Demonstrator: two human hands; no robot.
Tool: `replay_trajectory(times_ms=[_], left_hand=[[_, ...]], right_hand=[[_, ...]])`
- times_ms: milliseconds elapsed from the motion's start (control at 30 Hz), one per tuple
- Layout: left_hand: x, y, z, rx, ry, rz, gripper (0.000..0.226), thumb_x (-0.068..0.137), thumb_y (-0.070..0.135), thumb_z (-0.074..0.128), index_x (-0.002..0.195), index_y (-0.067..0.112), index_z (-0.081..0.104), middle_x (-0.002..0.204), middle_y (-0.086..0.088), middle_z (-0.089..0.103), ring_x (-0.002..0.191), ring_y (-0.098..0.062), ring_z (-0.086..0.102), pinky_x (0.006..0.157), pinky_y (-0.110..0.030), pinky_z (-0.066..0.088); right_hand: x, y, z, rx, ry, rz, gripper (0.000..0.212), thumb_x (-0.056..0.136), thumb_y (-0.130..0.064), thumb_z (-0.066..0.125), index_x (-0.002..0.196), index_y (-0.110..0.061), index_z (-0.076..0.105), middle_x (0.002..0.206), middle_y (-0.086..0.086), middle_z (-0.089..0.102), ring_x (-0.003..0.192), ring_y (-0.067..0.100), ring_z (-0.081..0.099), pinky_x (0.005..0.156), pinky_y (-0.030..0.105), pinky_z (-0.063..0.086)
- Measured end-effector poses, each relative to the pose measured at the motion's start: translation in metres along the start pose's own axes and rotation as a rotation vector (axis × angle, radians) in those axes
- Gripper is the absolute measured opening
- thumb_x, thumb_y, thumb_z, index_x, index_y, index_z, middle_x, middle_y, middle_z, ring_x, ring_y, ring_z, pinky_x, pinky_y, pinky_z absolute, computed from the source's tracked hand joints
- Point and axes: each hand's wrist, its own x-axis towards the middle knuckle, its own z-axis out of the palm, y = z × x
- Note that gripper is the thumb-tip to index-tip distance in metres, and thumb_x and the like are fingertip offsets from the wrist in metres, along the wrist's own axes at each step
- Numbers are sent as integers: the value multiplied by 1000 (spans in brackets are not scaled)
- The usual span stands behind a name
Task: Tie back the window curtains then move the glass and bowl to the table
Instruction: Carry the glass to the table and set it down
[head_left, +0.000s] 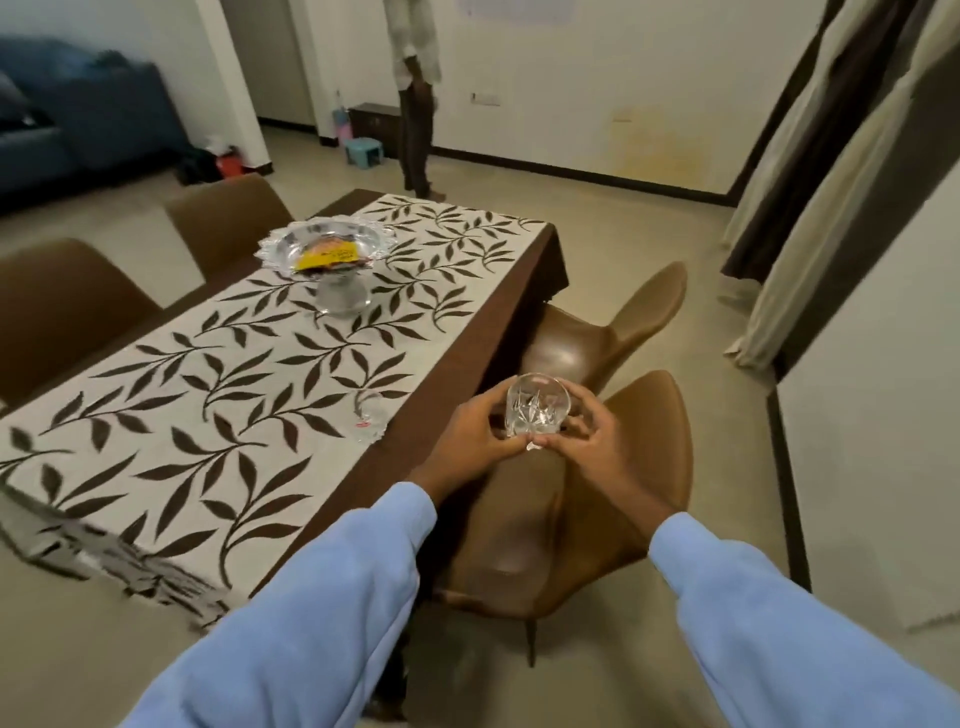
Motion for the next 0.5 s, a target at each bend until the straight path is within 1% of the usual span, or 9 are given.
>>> replay_trajectory(times_ms=[67, 100, 167, 233, 300, 333, 433, 500], left_hand=[[7, -12, -17, -5, 48, -33, 68, 74, 11, 77, 129, 39, 49, 116, 13, 64, 105, -6, 63, 84, -31, 57], [11, -17, -24, -1, 69, -46, 66, 74, 11, 76, 128, 38, 50, 116, 12, 65, 105, -5, 63, 85, -27, 56], [20, -24, -34, 21, 92, -49, 62, 73, 14, 77, 128, 31, 53, 117, 11, 65, 106, -2, 61, 87, -17, 51], [33, -36, -43, 26, 119, -66, 61, 72, 18, 79, 128, 25, 55, 116, 9, 66, 106, -2, 61, 89, -19, 50], [48, -51, -50, 4, 147, -103, 59, 72, 17, 81, 124, 26, 56, 113, 7, 67, 104, -4, 63, 88, -23, 53], [55, -56, -52, -4, 161, -118, 58, 72, 16, 81, 124, 26, 56, 112, 7, 67, 103, -5, 63, 88, -23, 53], [76, -74, -55, -3, 217, -182, 54, 73, 15, 81, 119, 26, 57, 107, 13, 66, 99, 1, 63, 81, -14, 49], [89, -85, -57, 2, 262, -237, 51, 72, 17, 81, 115, 28, 55, 103, 15, 64, 94, 2, 63, 78, -13, 49]], right_hand=[[21, -1, 18, 11, -57, 16, 81, 66, -2, 87, 137, -20, 53, 127, -1, 65, 115, 16, 64, 93, 32, 55], [32, 0, 25, 18, -82, 19, 80, 67, 0, 86, 137, -19, 53, 127, -1, 64, 115, 15, 64, 93, 30, 55], [49, 1, 35, 19, -117, 16, 80, 68, 2, 85, 139, -16, 52, 127, 0, 64, 115, 13, 64, 92, 28, 55], [73, 7, 45, -2, -160, 19, 80, 69, 0, 85, 139, -15, 51, 129, 1, 62, 116, 14, 63, 92, 27, 55], [99, 15, 54, -10, -208, 32, 80, 69, -3, 86, 140, -16, 50, 129, 1, 62, 116, 16, 63, 94, 30, 55], [110, 19, 57, -9, -226, 37, 81, 69, -5, 87, 140, -17, 50, 129, 1, 62, 116, 16, 63, 95, 32, 55], [145, 34, 65, 6, -279, 62, 80, 69, -3, 86, 139, -19, 51, 128, 1, 61, 115, 15, 63, 95, 32, 54], [167, 43, 71, 16, -316, 72, 80, 68, 1, 85, 138, -18, 51, 128, 1, 61, 115, 15, 63, 95, 32, 54]])
